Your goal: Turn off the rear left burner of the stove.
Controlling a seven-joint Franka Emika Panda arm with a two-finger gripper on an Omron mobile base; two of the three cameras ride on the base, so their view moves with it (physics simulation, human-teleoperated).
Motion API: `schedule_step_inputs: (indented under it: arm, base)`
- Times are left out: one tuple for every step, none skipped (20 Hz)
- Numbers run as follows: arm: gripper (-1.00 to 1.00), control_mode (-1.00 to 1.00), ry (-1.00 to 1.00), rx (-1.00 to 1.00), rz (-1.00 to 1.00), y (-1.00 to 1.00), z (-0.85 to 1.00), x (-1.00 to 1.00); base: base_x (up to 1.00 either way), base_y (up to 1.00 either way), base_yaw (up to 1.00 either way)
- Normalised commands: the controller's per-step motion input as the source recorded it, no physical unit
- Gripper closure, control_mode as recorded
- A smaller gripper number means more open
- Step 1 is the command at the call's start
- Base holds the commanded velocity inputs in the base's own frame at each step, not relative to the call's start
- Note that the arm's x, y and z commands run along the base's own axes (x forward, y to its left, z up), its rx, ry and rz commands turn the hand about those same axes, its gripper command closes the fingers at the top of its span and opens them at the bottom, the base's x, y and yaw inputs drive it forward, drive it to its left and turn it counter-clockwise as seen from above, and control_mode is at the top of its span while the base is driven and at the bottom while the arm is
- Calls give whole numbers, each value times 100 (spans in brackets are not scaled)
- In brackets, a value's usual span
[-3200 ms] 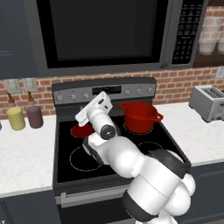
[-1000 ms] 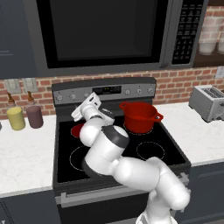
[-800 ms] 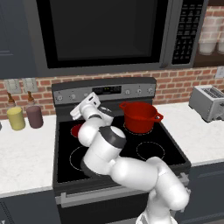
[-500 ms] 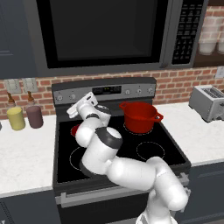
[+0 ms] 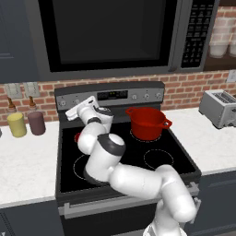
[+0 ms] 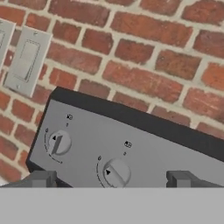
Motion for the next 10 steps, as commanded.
schedule_step_inputs:
  arm:
    - [-100,-100,-2,10,7,0,-9,26]
    - [-100,-100,-3,7,7,0,-16,24]
    - [-100,-100,-3,6,5,0,-23,14]
    - [-100,-100,-3,6,4,0,-24,16]
    - [-100,-100,-6,3,4,0,-19,9]
    - [-100,-100,-7,0,3,0,-19,1]
    - [-100,-100,-6,0,2,0,-21,5]
    - [-100,-100,-5,0,2,0,-24,1]
    - [-100,-100,-7,-1,2,0,-24,1]
    - [-100,-100,-7,0,3,0,-27,2]
  base:
    - [0,0,0]
    - [0,0,0]
    - [0,0,0]
    - [0,0,0]
    - [0,0,0]
    - [0,0,0]
    - [0,0,0]
    - [0,0,0]
    - [0,0,0]
    - [0,0,0]
